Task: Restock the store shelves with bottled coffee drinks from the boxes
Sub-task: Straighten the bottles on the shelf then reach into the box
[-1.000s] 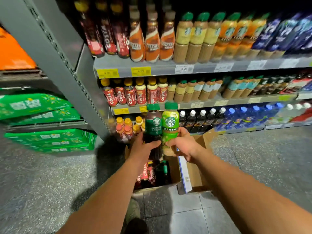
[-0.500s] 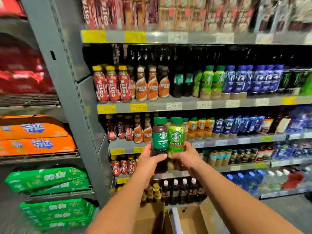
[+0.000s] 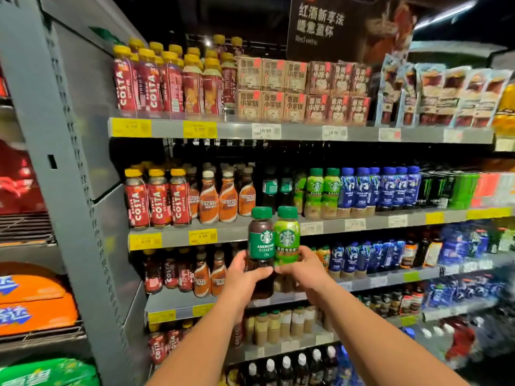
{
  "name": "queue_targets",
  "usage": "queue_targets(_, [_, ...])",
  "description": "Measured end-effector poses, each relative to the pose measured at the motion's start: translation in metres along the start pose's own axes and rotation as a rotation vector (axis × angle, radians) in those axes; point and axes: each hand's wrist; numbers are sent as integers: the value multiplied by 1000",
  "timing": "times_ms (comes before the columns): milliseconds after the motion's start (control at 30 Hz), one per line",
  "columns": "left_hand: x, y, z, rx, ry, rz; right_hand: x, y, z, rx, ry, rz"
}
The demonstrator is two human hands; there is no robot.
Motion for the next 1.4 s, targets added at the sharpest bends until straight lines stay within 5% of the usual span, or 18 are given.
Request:
queue_targets(400, [10,-127,-41,71,-85,128,-21,-103,46,-63,-22,-108])
queue_targets(767, [66,-210,-50,121,-201,-27,-84,-196,75,-156,172,-4])
queue_targets(1400, [53,-288,-9,53,-374,-19,-51,-252,29,-104,195,-352])
Point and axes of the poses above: each hand's wrist, its own y-axis away from the middle knuckle, its own x-axis out of the palm, z = x × y, and after that the axes turned 5 degrees about z, right-handed
